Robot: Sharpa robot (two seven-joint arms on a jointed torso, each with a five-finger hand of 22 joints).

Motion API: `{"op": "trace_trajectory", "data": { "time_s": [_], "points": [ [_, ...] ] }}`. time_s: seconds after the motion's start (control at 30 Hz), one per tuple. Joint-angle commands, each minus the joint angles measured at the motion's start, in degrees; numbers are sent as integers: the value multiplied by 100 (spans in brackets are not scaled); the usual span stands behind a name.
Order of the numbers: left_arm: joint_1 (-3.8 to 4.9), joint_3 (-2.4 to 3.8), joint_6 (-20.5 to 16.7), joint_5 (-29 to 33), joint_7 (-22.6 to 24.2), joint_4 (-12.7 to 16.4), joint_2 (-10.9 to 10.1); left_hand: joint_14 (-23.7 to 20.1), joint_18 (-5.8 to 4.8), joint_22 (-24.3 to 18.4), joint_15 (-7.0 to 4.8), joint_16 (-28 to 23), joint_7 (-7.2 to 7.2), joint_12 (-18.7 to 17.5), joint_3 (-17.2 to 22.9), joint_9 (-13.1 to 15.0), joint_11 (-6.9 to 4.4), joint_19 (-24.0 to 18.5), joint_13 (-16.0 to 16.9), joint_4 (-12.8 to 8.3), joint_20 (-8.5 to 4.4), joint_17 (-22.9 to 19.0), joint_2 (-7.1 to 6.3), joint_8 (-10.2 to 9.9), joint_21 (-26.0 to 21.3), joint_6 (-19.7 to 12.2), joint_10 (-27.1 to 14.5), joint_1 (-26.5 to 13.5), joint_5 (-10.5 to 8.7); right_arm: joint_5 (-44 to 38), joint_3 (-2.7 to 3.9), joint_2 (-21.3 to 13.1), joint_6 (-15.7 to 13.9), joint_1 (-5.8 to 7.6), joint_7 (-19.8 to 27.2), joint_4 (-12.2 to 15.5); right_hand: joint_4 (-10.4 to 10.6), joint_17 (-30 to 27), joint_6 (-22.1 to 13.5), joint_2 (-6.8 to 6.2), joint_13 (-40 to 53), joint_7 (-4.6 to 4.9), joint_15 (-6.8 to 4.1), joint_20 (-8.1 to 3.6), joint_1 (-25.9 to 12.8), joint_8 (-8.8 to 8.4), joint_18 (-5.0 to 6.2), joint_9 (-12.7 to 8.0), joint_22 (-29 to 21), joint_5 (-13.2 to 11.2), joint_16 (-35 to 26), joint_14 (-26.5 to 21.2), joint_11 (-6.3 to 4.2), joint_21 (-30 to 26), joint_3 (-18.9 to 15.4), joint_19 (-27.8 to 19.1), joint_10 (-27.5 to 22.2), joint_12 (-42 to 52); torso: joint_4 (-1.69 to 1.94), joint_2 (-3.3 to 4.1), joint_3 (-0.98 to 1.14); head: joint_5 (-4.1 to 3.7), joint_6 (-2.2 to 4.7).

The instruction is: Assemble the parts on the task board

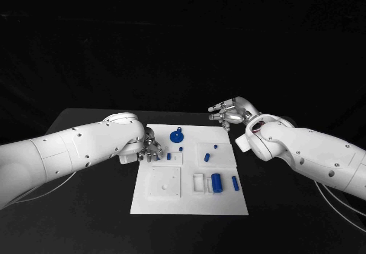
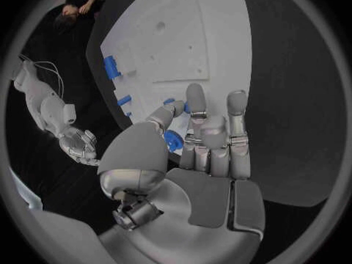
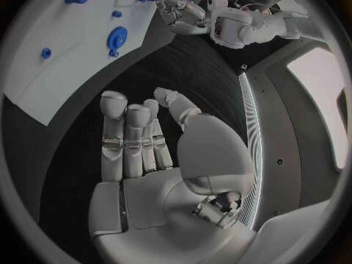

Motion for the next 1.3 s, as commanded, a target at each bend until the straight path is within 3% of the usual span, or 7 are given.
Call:
{"op": "trace_trajectory", "data": {
  "time_s": [0.03, 0.5, 0.6, 0.67, 0.73, 0.97, 1.3],
  "points": [
    [-24, -5, 138, 128, 27, -11, 58, 5, 36, 109, -29, -9, -475, 32, 638, 17, -201, -12, 6, -633, 6, -18, 73, -26, 21, 734, 90, 9, -46, -13, 3, 8, 54, -3, 38, 7, -3, 5, 31, 7, 8, 2, -40, -40, 13, -23, 62, -7, 333, -3, -2, 18, -11, 32, 40, 164, 35, -19, -1, -1, 1, -4, 0],
    [-23, -4, 142, 129, 6, -194, 142, -4, 40, 109, -28, -28, -469, 19, 630, 81, -188, -3, -8, -628, 9, -81, 120, -26, 5, 693, 89, -28, -95, -13, 3, 11, 57, -6, 38, 3, -2, 2, 33, 2, 7, 3, -40, -40, 11, -22, 63, -7, 333, 6, -6, 17, -11, 34, 62, 162, 37, -20, -5, 3, -4, -24, 8],
    [-22, -4, 102, 127, 8, -220, 150, -5, 42, 104, -18, -37, -444, 29, 598, 87, -158, 2, -4, -579, 17, -106, 166, -36, -13, 604, 90, -2, -297, -13, 3, 13, 58, -7, 38, 3, -2, 2, 33, 2, 7, 3, -40, -40, 11, -22, 63, -7, 333, 6, -6, 17, -11, 34, 62, 162, 37, -20, -5, -1, -5, -27, 1],
    [-21, -3, 51, 126, 16, -236, 152, -5, 46, 103, -15, -34, -419, 78, 549, 63, -113, 10, 24, -510, 28, -116, 180, -35, -39, 542, 89, 42, -426, -13, 3, 13, 60, -8, 38, 2, -2, 2, 33, 2, 7, 3, -40, -40, 11, -22, 63, -7, 333, 6, -6, 17, -11, 34, 62, 162, 37, -20, -4, -1, -7, -28, -5],
    [-20, -3, 10, 125, 20, -244, 151, -9, 43, 93, -4, -37, -399, 65, 466, 3, -98, 23, 35, -363, 44, -133, 189, -26, -83, 428, 97, 106, -678, -13, 3, 12, 61, -8, 38, 1, -2, 2, 33, 2, 7, 3, -40, -40, 11, -22, 63, -7, 333, 6, -6, 17, -11, 34, 62, 162, 37, -20, -1, 0, -7, -29, -7],
    [-18, -3, -114, 125, 49, -256, 148, -28, 27, 100, -3, -47, -372, -139, 398, -79, -76, 74, 265, 63, 46, -168, 25, -30, -207, 295, 83, 164, -723, -13, 3, 12, 70, -11, 36, -2, -2, 2, 33, 2, 7, 3, -40, -40, 11, -22, 63, -7, 333, 6, -6, 17, -11, 34, 62, 162, 37, -20, 0, -3, -9, -26, -7],
    [-16, -3, -167, 135, 73, -259, 153, -75, 17, 105, 6, -79, -347, -502, 251, -125, -48, 95, 599, 352, 57, -219, -139, -38, -315, 134, 78, 199, -825, -13, 3, 13, 77, -13, 32, -5, -2, 2, 33, 2, 7, 3, -40, -40, 11, -22, 63, -7, 333, 6, -6, 17, -11, 34, 62, 162, 37, -20, -2, -2, -4, -24, -5]
  ]
}}
